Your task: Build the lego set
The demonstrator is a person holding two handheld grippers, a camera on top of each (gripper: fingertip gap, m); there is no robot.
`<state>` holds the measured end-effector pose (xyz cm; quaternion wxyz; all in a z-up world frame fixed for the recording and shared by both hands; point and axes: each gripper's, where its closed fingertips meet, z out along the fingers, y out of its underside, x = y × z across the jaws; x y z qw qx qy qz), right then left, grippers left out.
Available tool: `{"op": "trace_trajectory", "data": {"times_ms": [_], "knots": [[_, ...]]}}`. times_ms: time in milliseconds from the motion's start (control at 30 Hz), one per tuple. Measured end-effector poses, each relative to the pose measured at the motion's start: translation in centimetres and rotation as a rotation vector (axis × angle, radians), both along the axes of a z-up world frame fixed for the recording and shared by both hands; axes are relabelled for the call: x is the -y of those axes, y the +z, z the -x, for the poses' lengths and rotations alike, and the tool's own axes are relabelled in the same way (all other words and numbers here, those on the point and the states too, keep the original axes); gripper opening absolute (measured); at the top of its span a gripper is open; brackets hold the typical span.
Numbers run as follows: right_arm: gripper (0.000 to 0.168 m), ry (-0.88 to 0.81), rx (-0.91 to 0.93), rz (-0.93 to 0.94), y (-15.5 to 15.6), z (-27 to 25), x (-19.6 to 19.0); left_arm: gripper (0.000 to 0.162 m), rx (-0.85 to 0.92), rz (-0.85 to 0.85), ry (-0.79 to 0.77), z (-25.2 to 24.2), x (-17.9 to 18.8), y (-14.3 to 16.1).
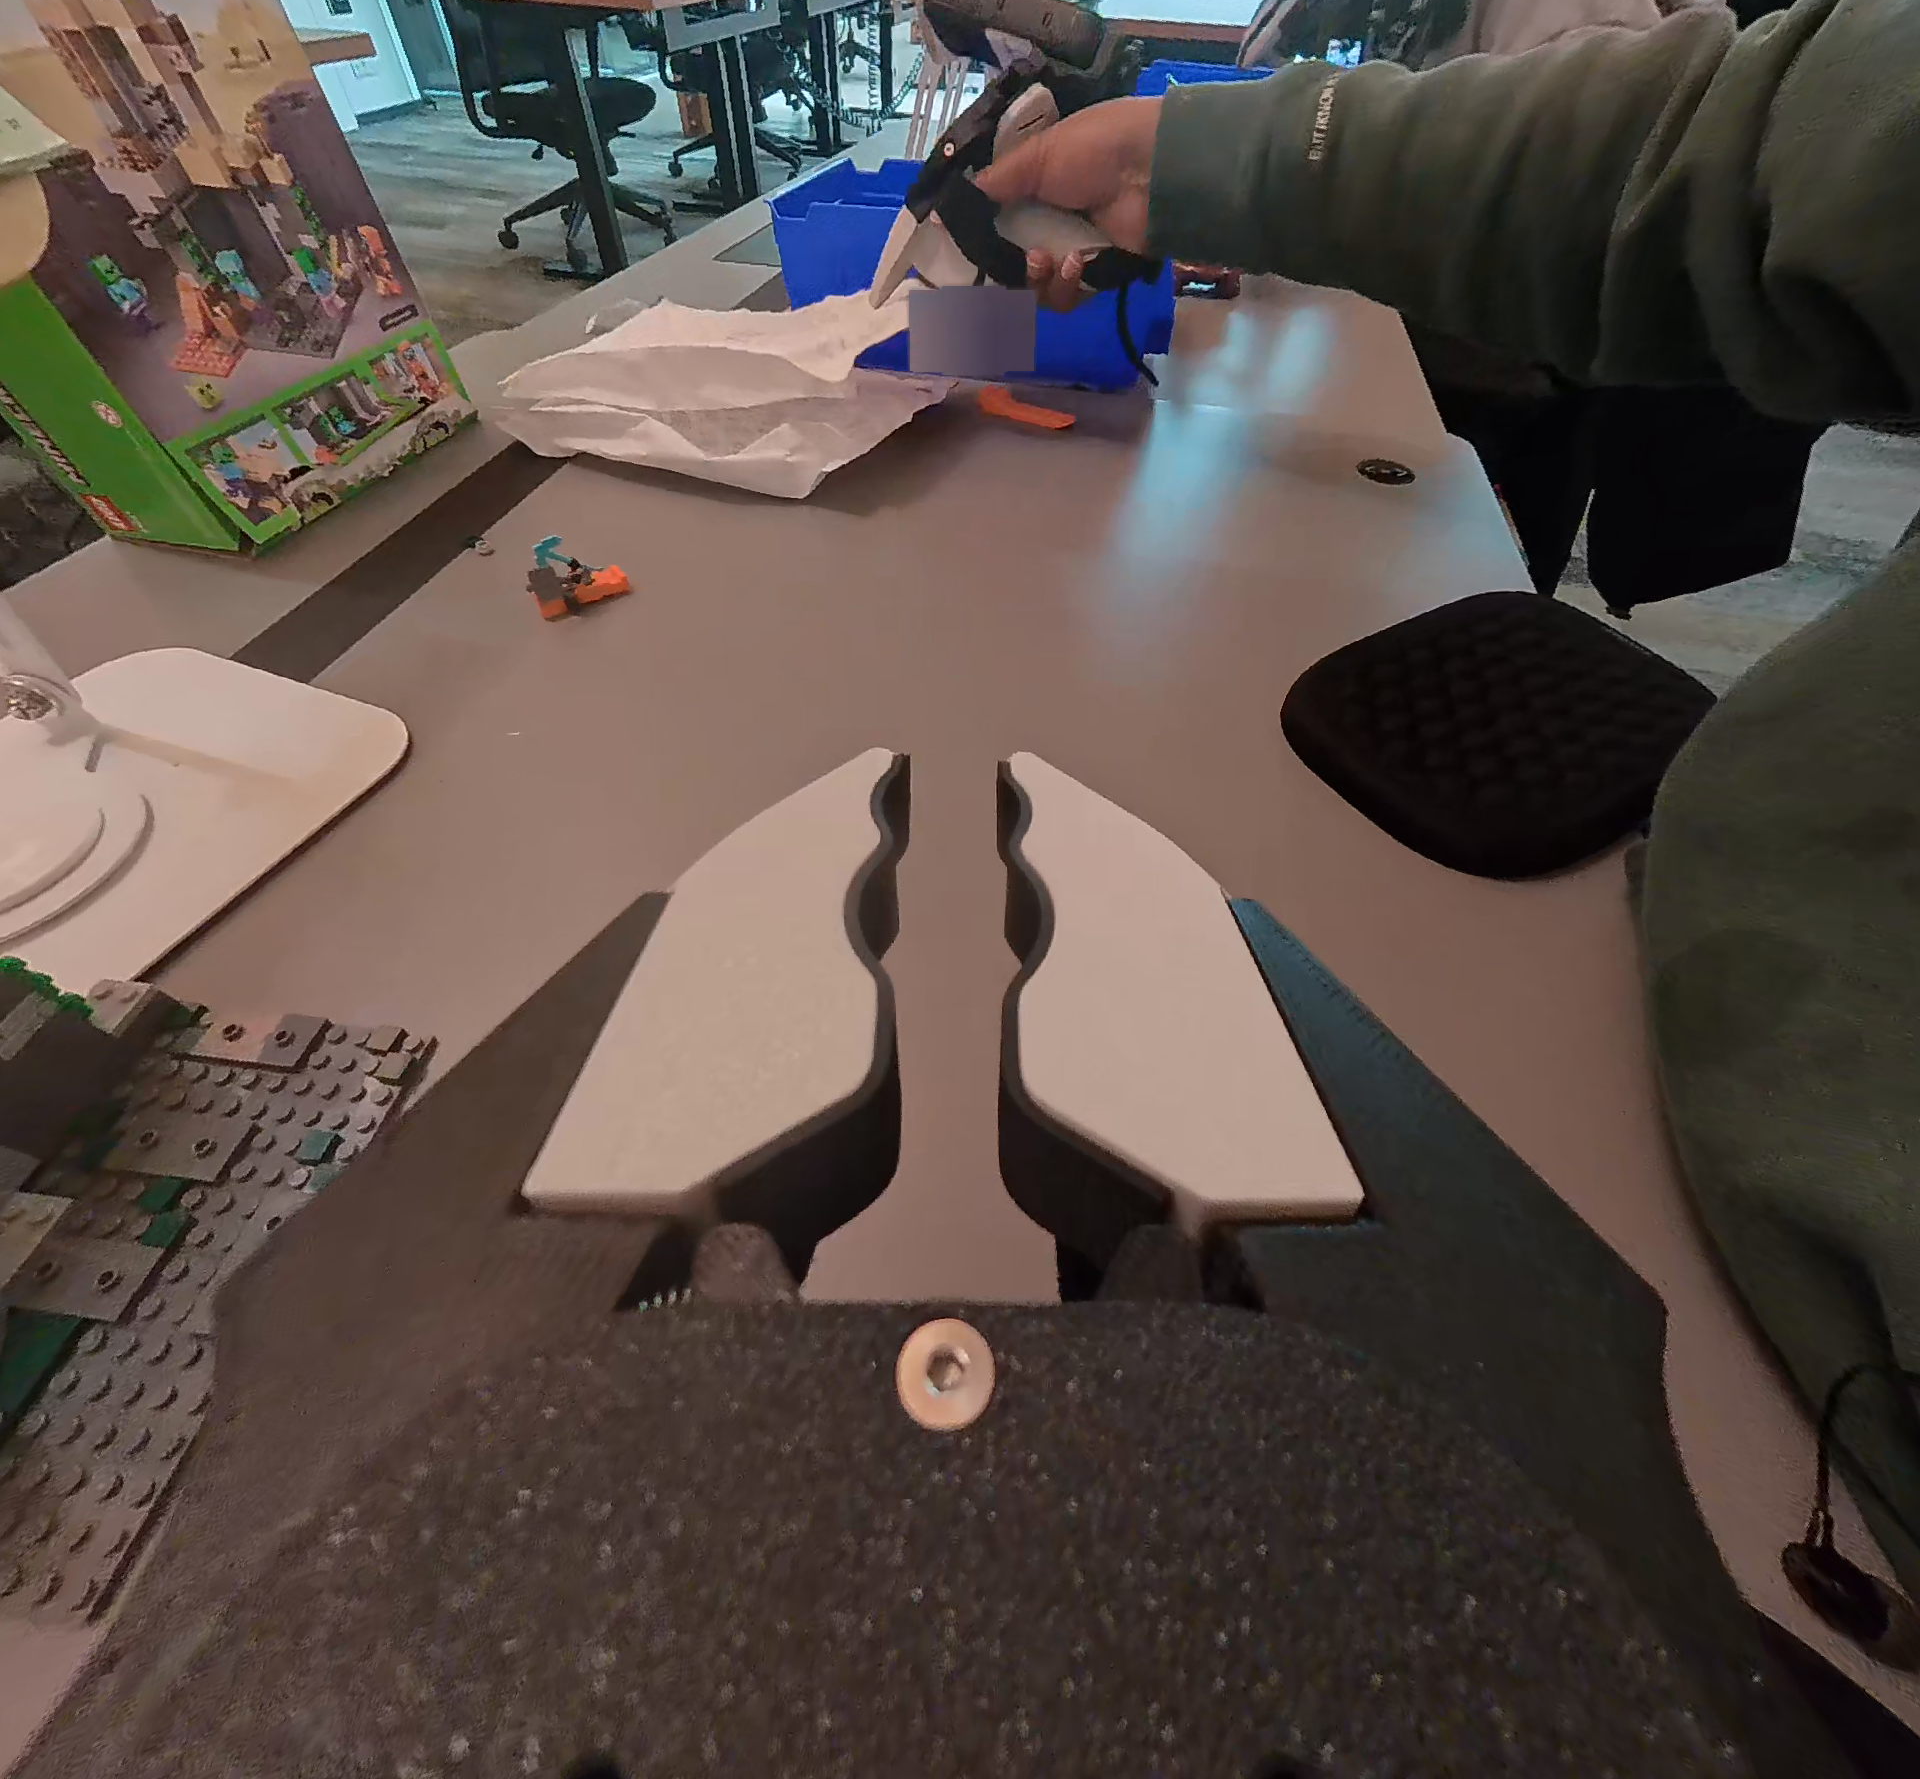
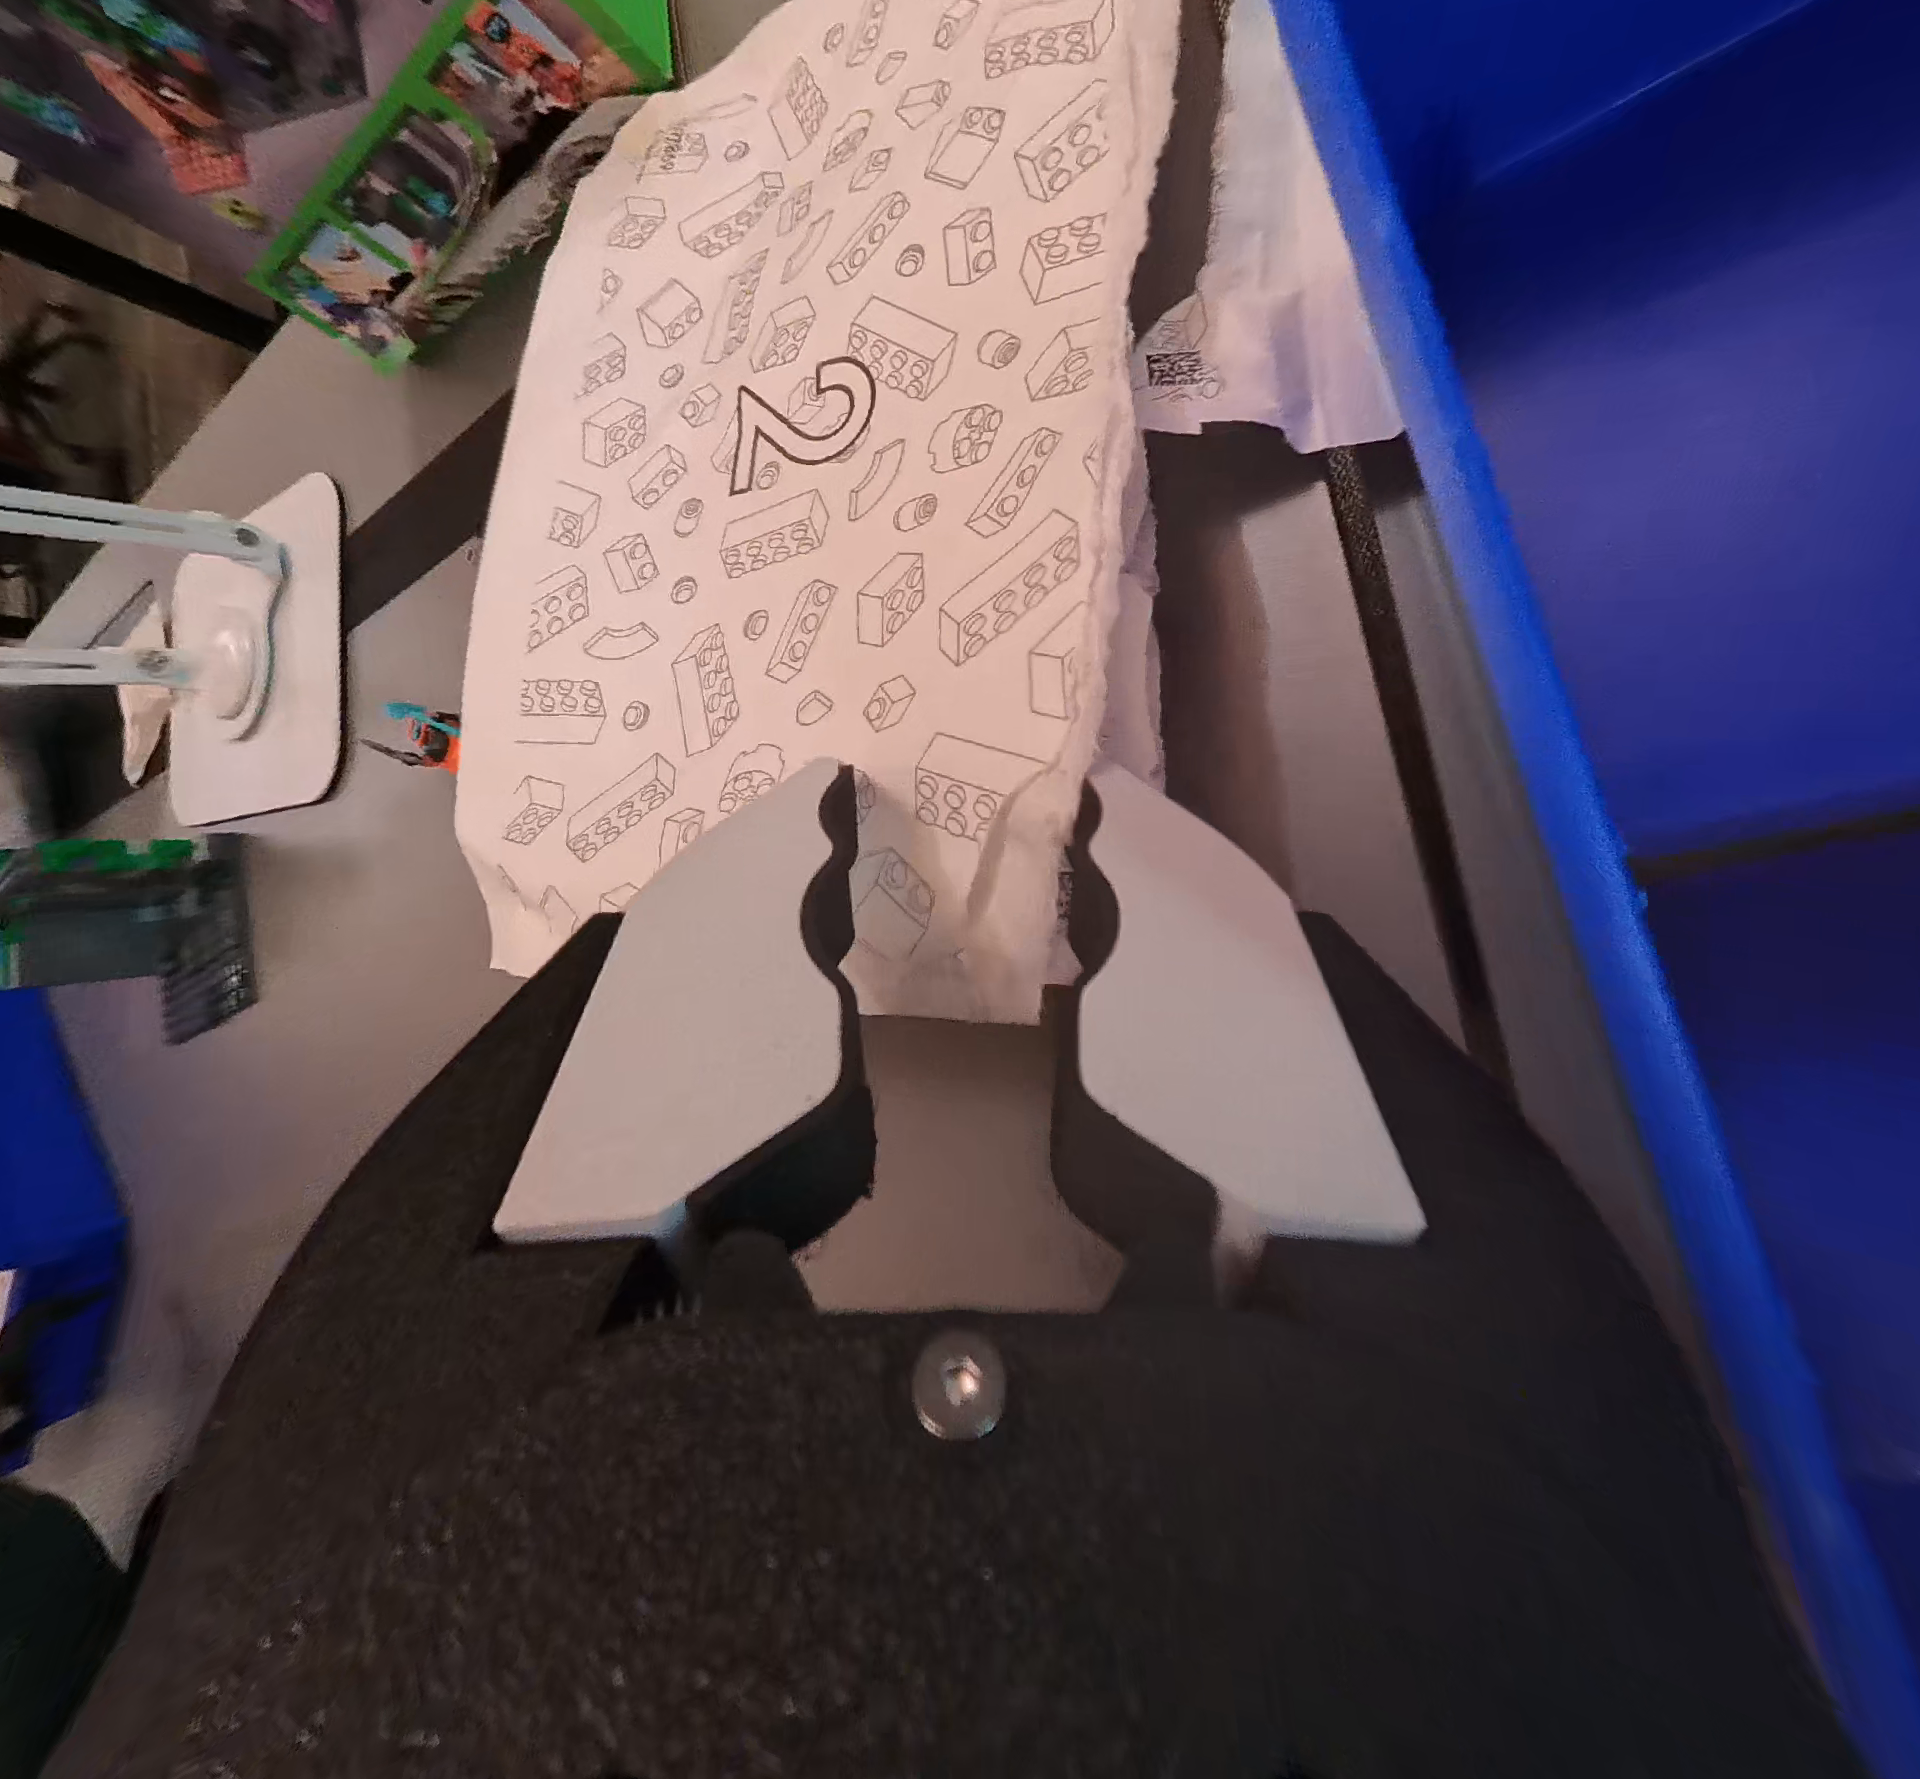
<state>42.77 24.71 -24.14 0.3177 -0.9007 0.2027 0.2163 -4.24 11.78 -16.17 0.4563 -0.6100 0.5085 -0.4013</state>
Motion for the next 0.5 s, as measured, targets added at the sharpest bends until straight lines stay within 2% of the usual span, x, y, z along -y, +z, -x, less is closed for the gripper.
{"op": "trace_trajectory", "data": {"times_ms": [167,333,500], "knots": [[0.042,0.047,0.164,0.063,-1.4,-1.0,0.6,0.015,0.005,0.010,-0.003,0.1,0.1,-0.3],[0.056,0.157,0.399,0.146,-2.9,-1.1,0.6,0.015,-0.008,-0.002,-0.011,-0.1,0.4,-0.5],[0.063,0.241,0.590,0.163,-2.5,-1.5,-0.2,0.015,-0.014,0.002,-0.008,-0.1,0.5,-0.7]]}}
